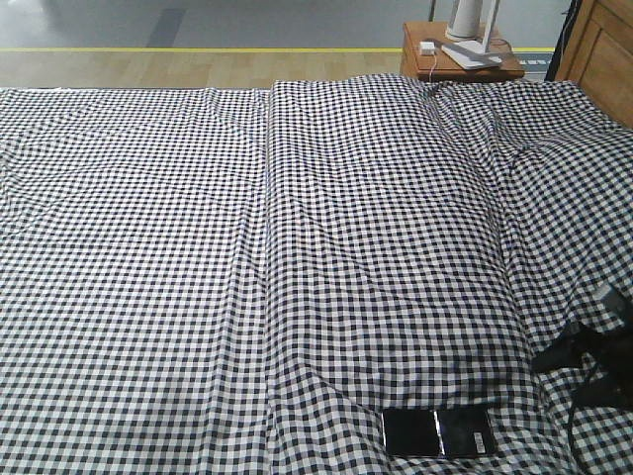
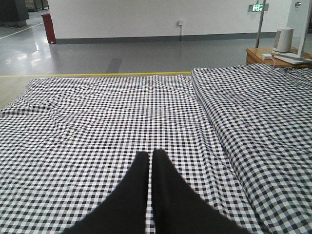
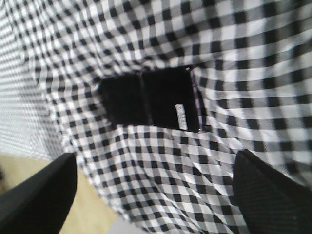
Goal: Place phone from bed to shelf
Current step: 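Move the right gripper down toward the black phone on the bed, then close the right gripper on the black phone's edge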
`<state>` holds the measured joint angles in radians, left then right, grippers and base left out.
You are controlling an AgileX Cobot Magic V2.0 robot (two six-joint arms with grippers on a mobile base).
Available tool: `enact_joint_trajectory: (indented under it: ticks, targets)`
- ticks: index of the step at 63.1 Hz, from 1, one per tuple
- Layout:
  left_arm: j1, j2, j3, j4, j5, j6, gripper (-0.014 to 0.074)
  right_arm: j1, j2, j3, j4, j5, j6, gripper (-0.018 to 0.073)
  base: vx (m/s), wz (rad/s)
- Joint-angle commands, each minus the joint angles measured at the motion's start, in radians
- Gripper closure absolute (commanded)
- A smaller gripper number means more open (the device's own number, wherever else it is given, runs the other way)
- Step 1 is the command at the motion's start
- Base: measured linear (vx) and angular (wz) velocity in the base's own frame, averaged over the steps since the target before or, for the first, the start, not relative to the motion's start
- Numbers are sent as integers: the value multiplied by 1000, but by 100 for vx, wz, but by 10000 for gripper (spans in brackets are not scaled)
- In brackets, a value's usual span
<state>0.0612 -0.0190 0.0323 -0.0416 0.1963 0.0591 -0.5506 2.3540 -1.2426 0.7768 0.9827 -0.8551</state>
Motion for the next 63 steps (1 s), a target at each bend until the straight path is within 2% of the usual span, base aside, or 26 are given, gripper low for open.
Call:
enact_joint_trajectory:
  ticks: [1, 15, 47, 63]
  targets:
    - [0, -8, 7, -9, -70, 0, 595, -6, 28, -66, 43, 134, -51, -40, 0, 0]
    - [0, -8, 7, -9, -70, 0, 595, -6, 182, -144, 104, 194, -131, -35, 0, 0]
    - [0, -8, 7, -9, -70, 0, 595, -6, 362, -156, 295, 203, -391, -35, 0, 0]
    - [0, -8, 7, -9, -70, 0, 595, -6, 437, -211, 311, 210, -383, -35, 0, 0]
